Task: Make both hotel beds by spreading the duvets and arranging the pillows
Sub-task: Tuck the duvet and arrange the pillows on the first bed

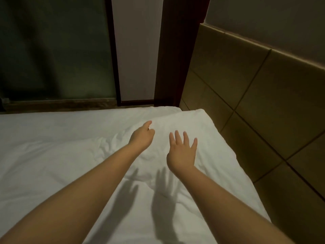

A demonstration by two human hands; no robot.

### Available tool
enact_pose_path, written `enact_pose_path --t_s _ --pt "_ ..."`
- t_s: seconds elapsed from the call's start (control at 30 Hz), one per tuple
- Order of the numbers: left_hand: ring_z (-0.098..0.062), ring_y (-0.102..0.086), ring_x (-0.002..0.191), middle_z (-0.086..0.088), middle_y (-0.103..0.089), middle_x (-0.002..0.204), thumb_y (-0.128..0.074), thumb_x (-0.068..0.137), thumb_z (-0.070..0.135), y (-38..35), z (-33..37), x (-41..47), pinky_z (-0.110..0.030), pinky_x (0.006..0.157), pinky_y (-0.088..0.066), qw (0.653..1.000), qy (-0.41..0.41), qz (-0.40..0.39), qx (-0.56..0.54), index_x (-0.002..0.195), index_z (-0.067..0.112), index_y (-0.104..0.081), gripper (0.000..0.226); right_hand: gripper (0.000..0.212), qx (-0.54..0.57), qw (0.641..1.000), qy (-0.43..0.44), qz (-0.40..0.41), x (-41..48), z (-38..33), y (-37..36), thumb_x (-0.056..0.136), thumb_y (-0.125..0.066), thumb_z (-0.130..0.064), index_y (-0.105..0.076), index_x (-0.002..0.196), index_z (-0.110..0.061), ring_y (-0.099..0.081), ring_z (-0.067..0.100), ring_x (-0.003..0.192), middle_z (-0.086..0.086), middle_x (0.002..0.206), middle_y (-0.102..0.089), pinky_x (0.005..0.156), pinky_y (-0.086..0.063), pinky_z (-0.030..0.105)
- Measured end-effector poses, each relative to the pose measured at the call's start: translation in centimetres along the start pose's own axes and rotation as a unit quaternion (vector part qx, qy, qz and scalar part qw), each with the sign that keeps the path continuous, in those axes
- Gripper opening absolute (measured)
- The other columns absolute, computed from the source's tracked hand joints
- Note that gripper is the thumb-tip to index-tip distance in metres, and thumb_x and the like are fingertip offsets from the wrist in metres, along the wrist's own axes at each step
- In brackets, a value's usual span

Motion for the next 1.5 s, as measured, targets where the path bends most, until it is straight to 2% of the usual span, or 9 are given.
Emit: enact_pose_path --t_s 0.03,0.1,0.2,0.5,0.73,0.97,1.13,1.3,1.5 --pt "-0.019 -0.053 0.112 -0.004 -0.035 0.150 -0.032 0.102 0.024 0.0 -1.5 -0.9 -0.021 0.078 -0.046 1.000 0.000 0.000 0.010 0.148 0.027 -0.026 0.047 0.066 0.004 1.000 -0.001 -0.007 -1.4 -0.8 -0.8 0.099 -0.037 -0.025 0.001 0.153 -0.023 0.011 0.028 0.147 0.001 0.161 0.006 0.113 0.011 0.056" --pt "-0.026 -0.043 0.128 -0.007 -0.035 0.150 -0.034 0.101 0.023 -0.4 -4.7 -3.6 -0.028 0.099 -0.037 1.000 -0.001 -0.014 0.014 0.149 0.024 -0.025 0.048 0.067 0.011 1.000 -0.003 -0.021 -4.3 -2.3 -1.9 0.098 -0.037 -0.024 0.000 0.153 -0.024 0.010 0.028 0.147 0.000 0.161 0.004 0.113 0.010 0.056" --pt "-0.023 -0.035 0.136 -0.005 -0.031 0.153 -0.037 0.101 0.022 -0.5 -10.3 -9.6 -0.029 0.107 -0.030 1.000 0.011 -0.006 0.012 0.149 0.021 -0.024 0.050 0.068 0.035 0.999 0.014 -0.018 -8.1 -5.1 -2.0 0.097 -0.039 -0.025 0.001 0.153 -0.024 0.009 0.027 0.147 0.000 0.161 0.004 0.113 0.009 0.056" --pt "-0.019 -0.031 0.139 0.003 -0.026 0.155 -0.032 0.102 0.029 4.2 -23.6 -25.1 -0.034 0.110 -0.031 0.986 0.046 0.019 0.162 0.150 0.028 -0.020 0.049 0.069 0.111 0.992 0.059 0.003 -22.6 -15.4 -2.7 0.098 -0.039 -0.034 0.000 0.153 -0.025 0.008 0.026 0.148 0.000 0.161 0.004 0.114 0.006 0.054" --pt "-0.020 -0.031 0.138 0.002 -0.026 0.155 -0.032 0.100 0.029 7.9 -28.9 -34.7 -0.037 0.107 -0.031 0.966 0.015 -0.053 0.254 0.150 0.027 -0.019 0.052 0.069 0.136 0.989 -0.023 -0.062 -35.4 -18.3 -5.9 0.096 -0.041 -0.033 -0.002 0.153 -0.025 0.007 0.026 0.147 0.000 0.161 0.003 0.115 0.004 0.056" --pt "-0.021 -0.034 0.136 0.002 -0.027 0.154 -0.032 0.099 0.027 13.0 -32.5 -35.6 -0.038 0.104 -0.033 0.952 -0.090 -0.053 0.289 0.150 0.027 -0.018 0.053 0.067 0.118 0.986 -0.109 -0.037 -40.3 -24.4 -6.1 0.097 -0.040 -0.033 -0.003 0.153 -0.025 0.005 0.027 0.148 0.000 0.161 0.001 0.114 0.001 0.055" --pt "-0.018 -0.023 0.142 0.001 -0.024 0.156 -0.033 0.097 0.024 18.9 -39.8 -34.4 -0.040 0.108 -0.025 0.903 -0.179 -0.092 0.380 0.150 0.029 -0.017 0.056 0.068 0.136 0.972 -0.176 -0.073 -42.2 -34.6 -8.5 0.097 -0.040 -0.034 -0.003 0.153 -0.025 0.005 0.028 0.147 0.001 0.161 0.001 0.115 0.002 0.055" --pt "-0.018 -0.020 0.143 0.002 -0.022 0.156 -0.038 0.097 0.022 25.6 -48.8 -34.3 -0.044 0.111 -0.021 0.876 -0.185 -0.144 0.422 0.150 0.030 -0.016 0.058 0.068 0.175 0.958 -0.197 -0.111 -44.7 -46.2 -11.2 0.097 -0.040 -0.032 -0.003 0.153 -0.026 0.005 0.028 0.147 0.001 0.161 0.002 0.115 0.003 0.054" --pt "-0.020 -0.019 0.143 0.000 -0.018 0.157 -0.034 0.099 0.025 28.8 -54.9 -33.3 -0.045 0.112 -0.022 0.852 -0.213 -0.184 0.441 0.150 0.031 -0.014 0.055 0.065 0.184 0.943 -0.247 -0.121 -47.0 -51.9 -12.9 0.098 -0.036 -0.028 -0.002 0.153 -0.026 0.005 0.027 0.147 0.001 0.161 0.003 0.115 0.002 0.055"
Point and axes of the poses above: each hand's wrist, its own x-axis towards the middle knuckle, its own y-axis out of the back of the hand, z = x × y, the point moved 4 cm from there along x, towards the middle knuckle
